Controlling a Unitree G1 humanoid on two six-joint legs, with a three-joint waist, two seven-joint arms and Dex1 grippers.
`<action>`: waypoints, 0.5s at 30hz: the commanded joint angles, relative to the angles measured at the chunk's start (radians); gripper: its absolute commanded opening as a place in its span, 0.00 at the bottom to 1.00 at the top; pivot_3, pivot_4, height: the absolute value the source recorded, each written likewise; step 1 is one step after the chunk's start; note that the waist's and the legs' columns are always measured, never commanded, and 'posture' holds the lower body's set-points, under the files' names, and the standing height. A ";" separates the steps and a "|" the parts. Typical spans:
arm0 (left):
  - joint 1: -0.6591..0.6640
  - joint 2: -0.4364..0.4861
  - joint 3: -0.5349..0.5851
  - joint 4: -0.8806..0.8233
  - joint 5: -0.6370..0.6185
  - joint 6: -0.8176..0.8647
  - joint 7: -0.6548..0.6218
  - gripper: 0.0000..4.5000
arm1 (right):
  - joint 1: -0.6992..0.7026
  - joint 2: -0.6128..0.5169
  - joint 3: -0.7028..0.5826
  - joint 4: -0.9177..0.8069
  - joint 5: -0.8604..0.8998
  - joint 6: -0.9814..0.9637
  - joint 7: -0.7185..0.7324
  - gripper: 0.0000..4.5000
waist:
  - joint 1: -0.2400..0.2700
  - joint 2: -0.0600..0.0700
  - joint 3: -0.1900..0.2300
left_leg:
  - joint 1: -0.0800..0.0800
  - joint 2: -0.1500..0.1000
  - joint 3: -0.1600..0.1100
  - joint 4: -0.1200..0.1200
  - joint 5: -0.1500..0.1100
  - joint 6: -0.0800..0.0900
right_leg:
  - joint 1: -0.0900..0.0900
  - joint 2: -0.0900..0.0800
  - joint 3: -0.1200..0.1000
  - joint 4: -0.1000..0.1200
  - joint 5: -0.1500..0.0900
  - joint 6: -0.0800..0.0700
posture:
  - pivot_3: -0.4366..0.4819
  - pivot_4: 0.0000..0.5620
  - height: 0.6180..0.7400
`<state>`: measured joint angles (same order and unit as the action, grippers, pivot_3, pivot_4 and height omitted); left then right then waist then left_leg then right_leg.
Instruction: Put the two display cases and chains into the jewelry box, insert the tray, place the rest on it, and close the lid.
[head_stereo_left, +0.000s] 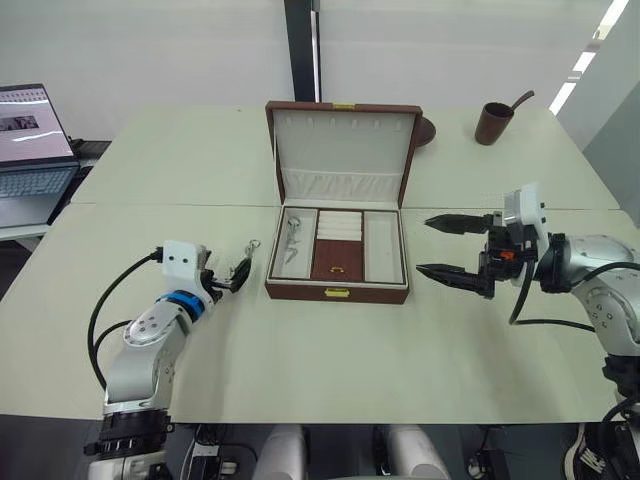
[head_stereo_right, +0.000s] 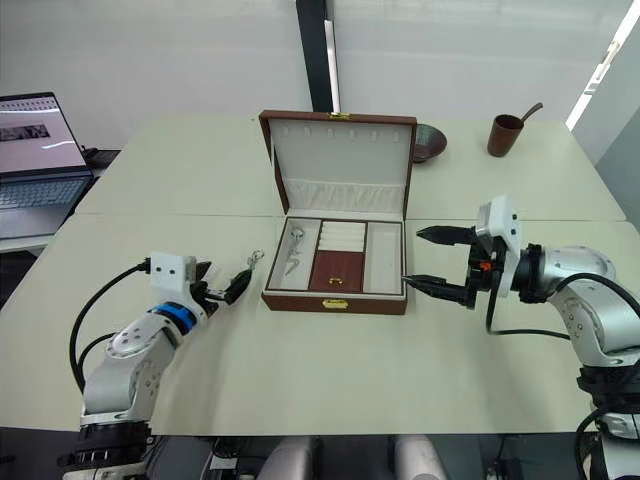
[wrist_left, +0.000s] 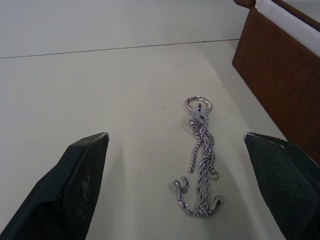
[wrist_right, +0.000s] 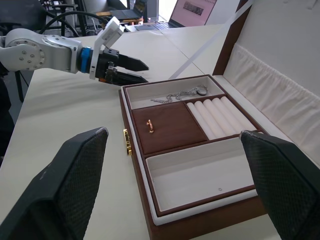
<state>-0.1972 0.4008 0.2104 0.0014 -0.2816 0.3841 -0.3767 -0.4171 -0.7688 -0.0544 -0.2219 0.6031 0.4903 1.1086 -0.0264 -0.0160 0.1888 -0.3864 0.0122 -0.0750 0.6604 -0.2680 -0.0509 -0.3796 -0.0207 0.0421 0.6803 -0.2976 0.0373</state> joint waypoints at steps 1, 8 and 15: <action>-0.041 -0.011 -0.022 0.024 0.022 -0.015 0.013 1.00 | -0.029 0.002 -0.010 -0.028 0.005 -0.001 -0.006 1.00 | 0.000 0.000 0.000 | 0.000 0.000 0.000 0.000 0.000 0.000 | 0.000 0.000 0.000 0.000 0.000 0.000 | 0.48 0.27 1.00; -0.123 -0.033 -0.055 0.128 0.051 -0.003 0.029 1.00 | -0.036 0.004 -0.012 -0.039 0.010 0.009 -0.012 1.00 | 0.000 0.000 0.000 | 0.000 0.000 0.000 0.000 0.000 0.000 | 0.000 0.000 0.000 0.000 0.000 0.000 | 0.48 0.27 1.00; -0.147 -0.034 -0.084 0.177 0.085 0.005 0.032 1.00 | -0.031 0.000 -0.019 -0.063 0.021 0.023 -0.019 1.00 | 0.000 0.000 0.000 | 0.000 0.000 -0.001 0.000 0.000 0.000 | 0.000 0.000 0.000 0.000 0.000 0.000 | 0.48 0.27 1.00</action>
<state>-0.3375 0.3657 0.1404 0.1640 -0.2134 0.3851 -0.3458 -0.4325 -0.7642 -0.0529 -0.2419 0.6068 0.5138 1.0896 -0.0263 -0.0161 0.1887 -0.3866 0.0120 -0.0757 0.6607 -0.2680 -0.0509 -0.3795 -0.0207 0.0419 0.6805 -0.2975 0.0375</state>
